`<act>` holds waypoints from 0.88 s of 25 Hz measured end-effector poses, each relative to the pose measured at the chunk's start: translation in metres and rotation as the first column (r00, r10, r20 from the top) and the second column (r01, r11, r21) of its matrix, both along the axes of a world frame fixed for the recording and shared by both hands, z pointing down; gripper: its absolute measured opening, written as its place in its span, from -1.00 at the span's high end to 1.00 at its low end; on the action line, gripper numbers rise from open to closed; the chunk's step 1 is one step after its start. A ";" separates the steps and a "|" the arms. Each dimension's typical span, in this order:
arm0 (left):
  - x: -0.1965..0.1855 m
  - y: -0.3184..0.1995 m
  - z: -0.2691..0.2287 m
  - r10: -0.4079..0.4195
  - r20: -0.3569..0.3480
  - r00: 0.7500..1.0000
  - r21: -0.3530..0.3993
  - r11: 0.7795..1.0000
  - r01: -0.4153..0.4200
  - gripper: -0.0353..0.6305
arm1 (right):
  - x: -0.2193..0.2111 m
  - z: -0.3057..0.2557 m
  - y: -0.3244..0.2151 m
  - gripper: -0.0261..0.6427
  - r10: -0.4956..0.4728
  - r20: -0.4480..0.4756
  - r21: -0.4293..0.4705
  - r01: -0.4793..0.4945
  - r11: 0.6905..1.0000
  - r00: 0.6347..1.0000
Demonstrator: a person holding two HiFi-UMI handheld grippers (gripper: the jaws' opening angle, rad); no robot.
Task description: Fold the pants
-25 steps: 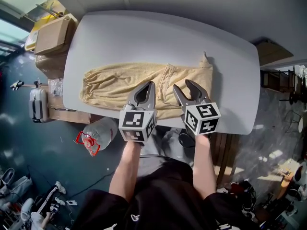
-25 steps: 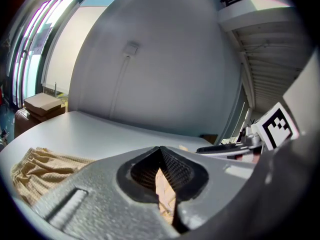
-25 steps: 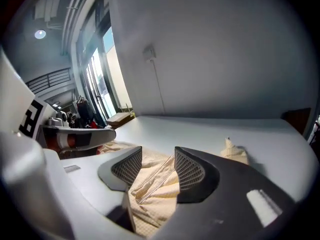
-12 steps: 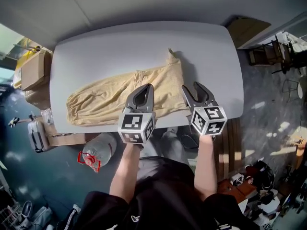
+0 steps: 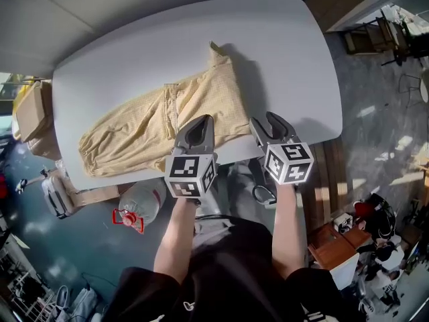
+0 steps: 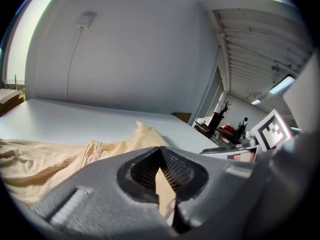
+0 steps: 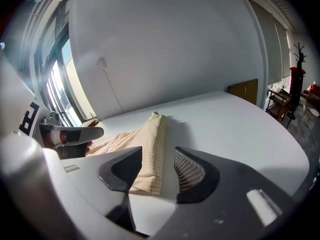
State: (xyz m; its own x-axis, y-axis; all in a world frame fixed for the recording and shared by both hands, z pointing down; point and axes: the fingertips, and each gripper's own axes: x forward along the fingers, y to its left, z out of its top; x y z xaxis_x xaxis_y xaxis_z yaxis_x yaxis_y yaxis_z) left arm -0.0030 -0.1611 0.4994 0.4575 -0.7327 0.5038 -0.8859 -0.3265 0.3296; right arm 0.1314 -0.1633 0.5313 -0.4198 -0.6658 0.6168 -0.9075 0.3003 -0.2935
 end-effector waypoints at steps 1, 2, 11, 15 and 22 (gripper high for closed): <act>0.002 0.002 0.004 0.005 0.004 1.000 -0.009 1.000 -0.005 0.88 | 0.000 0.006 0.002 0.29 -0.005 0.007 -0.014 0.005 1.000 1.000; 0.004 0.004 0.007 0.009 0.008 1.000 -0.018 1.000 -0.009 0.88 | -0.001 0.012 0.005 0.29 -0.011 0.017 -0.031 0.012 0.999 1.000; -0.004 0.017 0.042 -0.002 0.033 0.999 -0.087 0.996 0.005 0.88 | -0.022 0.055 0.013 0.29 -0.053 0.075 -0.124 0.062 0.990 0.996; -0.009 0.020 0.050 -0.007 0.036 0.999 -0.102 0.995 0.010 0.88 | -0.025 0.069 0.015 0.42 -0.049 0.059 -0.176 0.058 0.983 0.997; -0.008 0.017 0.047 -0.010 0.054 0.998 -0.097 0.995 0.016 0.88 | -0.024 0.069 0.017 0.80 -0.035 0.077 -0.203 0.050 0.978 0.996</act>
